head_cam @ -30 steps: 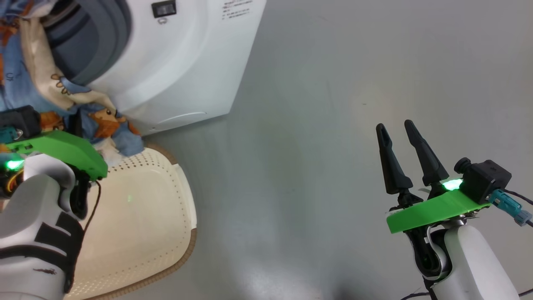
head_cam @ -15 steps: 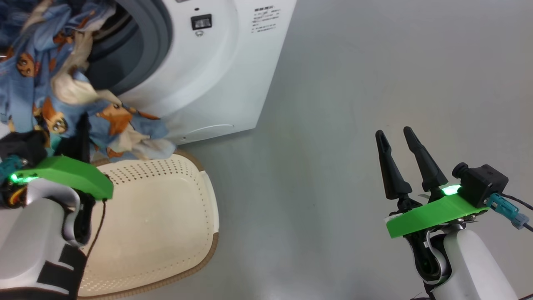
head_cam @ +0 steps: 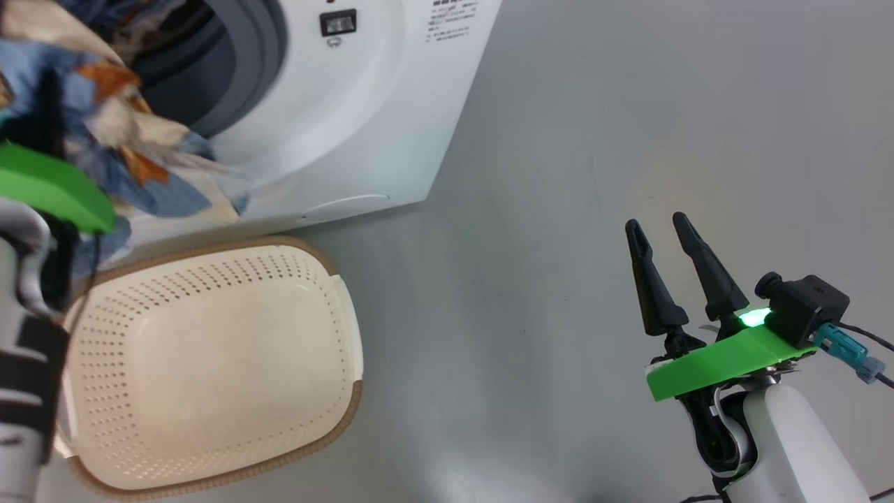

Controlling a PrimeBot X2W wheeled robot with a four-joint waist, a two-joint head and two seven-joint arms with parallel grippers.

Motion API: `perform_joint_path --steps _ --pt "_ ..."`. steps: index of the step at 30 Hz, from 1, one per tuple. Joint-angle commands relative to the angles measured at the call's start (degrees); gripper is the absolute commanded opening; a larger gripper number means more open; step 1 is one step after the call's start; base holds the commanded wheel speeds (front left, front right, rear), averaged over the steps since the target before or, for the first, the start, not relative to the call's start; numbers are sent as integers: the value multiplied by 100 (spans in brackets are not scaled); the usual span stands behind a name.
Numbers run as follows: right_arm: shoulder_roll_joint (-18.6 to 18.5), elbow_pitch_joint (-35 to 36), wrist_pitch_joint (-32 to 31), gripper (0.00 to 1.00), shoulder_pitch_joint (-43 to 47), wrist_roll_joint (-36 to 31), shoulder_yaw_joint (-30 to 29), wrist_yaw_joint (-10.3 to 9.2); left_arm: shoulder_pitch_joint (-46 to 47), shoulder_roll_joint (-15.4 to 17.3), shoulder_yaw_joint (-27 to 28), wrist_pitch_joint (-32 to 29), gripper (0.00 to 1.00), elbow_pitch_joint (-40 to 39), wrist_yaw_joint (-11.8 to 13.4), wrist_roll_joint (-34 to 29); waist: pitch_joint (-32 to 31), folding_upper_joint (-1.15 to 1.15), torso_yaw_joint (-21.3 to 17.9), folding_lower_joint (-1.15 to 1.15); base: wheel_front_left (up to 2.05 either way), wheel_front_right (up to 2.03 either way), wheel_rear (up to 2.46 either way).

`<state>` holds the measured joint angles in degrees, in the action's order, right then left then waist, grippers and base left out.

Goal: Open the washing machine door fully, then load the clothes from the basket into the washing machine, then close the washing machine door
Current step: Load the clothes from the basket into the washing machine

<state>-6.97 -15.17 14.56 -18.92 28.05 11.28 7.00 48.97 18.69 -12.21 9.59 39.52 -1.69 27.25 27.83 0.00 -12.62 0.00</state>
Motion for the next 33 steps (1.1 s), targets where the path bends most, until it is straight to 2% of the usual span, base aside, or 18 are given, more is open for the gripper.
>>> perform_joint_path --steps 1,8,15,17,19,22,24,26,33 --pt "-12 157 44 100 56 20 93 48 368 330 166 -77 0 87 27 -53 192 0 -138 0 0 0 0" --pt "15 224 44 100 -51 9 104 48 1561 445 70 -92 0 914 71 -235 618 0 -343 0 0 0 0" --pt "54 267 44 100 -132 -2 125 48 2607 517 76 428 0 1432 77 -391 946 0 -532 0 0 0 0" --pt "64 275 44 100 -144 -4 131 48 2822 537 132 518 0 1352 103 -459 997 0 -571 0 0 0 0" --pt "75 295 44 100 -156 -3 128 48 2974 579 254 535 0 927 181 -605 1055 0 -598 0 0 0 0" --pt "101 308 44 100 -183 -6 118 48 2864 573 550 538 0 179 310 -858 1116 0 -632 0 0 0 0" --pt "124 296 44 100 -188 -15 113 48 2709 497 725 539 0 94 372 -930 1111 0 -631 0 0 0 0" --pt "144 274 44 100 -181 -21 123 48 2623 439 782 540 100 295 385 -993 1095 0 -616 0 0 0 0" --pt "153 246 44 100 -204 -34 142 48 2734 258 676 510 100 1601 234 -1006 1019 0 -529 0 0 0 0"
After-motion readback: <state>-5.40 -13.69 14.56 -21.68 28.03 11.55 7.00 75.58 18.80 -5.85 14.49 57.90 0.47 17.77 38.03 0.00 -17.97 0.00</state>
